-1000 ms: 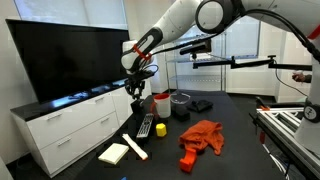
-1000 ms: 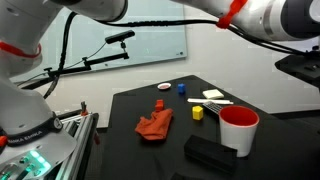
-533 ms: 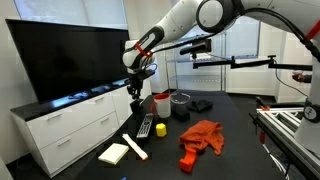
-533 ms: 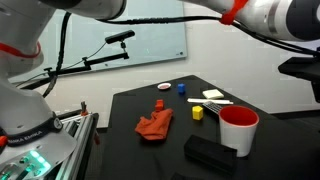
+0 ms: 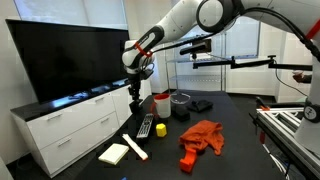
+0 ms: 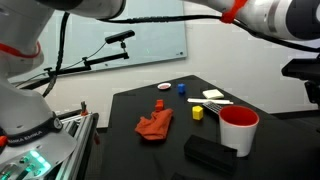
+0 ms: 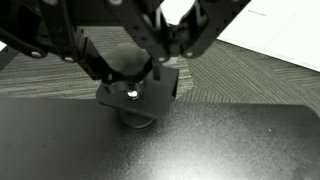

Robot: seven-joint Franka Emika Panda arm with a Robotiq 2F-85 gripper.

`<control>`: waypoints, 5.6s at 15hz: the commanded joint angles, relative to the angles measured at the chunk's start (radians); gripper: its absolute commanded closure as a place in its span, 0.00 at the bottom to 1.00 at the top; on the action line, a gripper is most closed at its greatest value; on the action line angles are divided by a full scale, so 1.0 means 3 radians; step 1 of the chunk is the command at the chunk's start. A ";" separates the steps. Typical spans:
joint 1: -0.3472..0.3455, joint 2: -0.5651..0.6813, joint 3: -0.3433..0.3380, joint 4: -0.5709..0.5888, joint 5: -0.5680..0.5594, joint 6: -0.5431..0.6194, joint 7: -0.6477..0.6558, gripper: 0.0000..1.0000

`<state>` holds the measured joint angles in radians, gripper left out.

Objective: Loosen the c-cramp on the table

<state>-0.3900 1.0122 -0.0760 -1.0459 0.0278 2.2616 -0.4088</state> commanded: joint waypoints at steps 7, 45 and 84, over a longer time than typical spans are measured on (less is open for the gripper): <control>-0.0221 0.0075 0.0272 0.0334 -0.0007 -0.0361 -0.1036 0.22; 0.0434 -0.0036 -0.0610 0.0093 0.0037 -0.0483 0.2633 0.00; -0.0229 -0.0093 0.0149 0.0030 0.0077 -0.0197 -0.1371 0.85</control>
<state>-0.4236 1.0147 -0.0813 -1.0152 0.0319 2.1895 -0.6892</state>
